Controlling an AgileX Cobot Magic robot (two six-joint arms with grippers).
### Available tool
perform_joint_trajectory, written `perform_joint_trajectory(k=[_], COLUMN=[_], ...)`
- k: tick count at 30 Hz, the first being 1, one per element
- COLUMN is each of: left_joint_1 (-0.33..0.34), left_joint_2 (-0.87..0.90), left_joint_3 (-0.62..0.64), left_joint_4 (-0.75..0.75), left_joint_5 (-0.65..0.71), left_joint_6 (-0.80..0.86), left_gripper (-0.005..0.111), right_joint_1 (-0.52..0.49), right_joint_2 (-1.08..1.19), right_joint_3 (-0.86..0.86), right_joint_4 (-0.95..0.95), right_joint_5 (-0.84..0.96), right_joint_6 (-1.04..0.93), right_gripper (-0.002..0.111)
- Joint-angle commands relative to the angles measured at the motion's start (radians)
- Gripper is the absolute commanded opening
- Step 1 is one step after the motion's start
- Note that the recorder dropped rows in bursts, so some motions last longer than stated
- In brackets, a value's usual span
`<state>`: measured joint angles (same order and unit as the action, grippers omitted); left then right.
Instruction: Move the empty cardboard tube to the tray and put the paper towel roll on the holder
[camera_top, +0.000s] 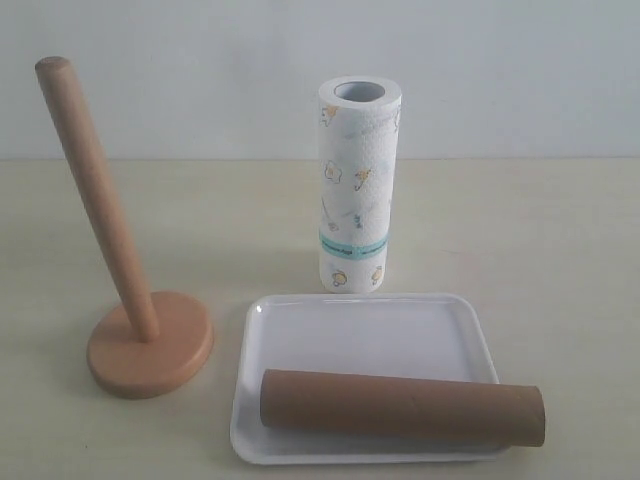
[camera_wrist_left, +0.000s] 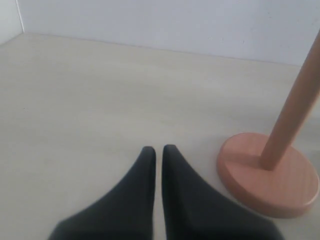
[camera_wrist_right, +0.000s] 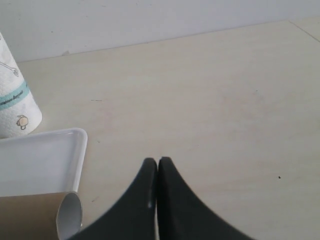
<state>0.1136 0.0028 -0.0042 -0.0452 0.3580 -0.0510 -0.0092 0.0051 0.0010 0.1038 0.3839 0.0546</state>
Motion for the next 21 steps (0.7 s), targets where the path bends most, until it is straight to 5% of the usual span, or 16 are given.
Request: perform_joint_trajectory(k=[1, 8, 21], left_joint_1=[-0.002, -0.057, -0.055], left_joint_2=[-0.003, -0.003, -0.003], left_joint_3=[0.004, 0.004, 0.004], left_joint_4=[0.001, 0.001, 0.001], left_joint_5=[0.002, 0.002, 0.002], left_joint_6=[-0.01, -0.01, -0.008], left_gripper=[0.004, 0.004, 0.004], right_joint_1=[-0.005, -0.005, -0.005], right_joint_2=[-0.005, -0.005, -0.005], right_joint_3=[-0.001, -0.001, -0.001], right_joint_4=[-0.006, -0.006, -0.006], right_joint_5=[-0.005, -0.005, -0.005], right_joint_6=[-0.001, -0.001, -0.001], right_gripper=[0.0, 0.0, 0.0])
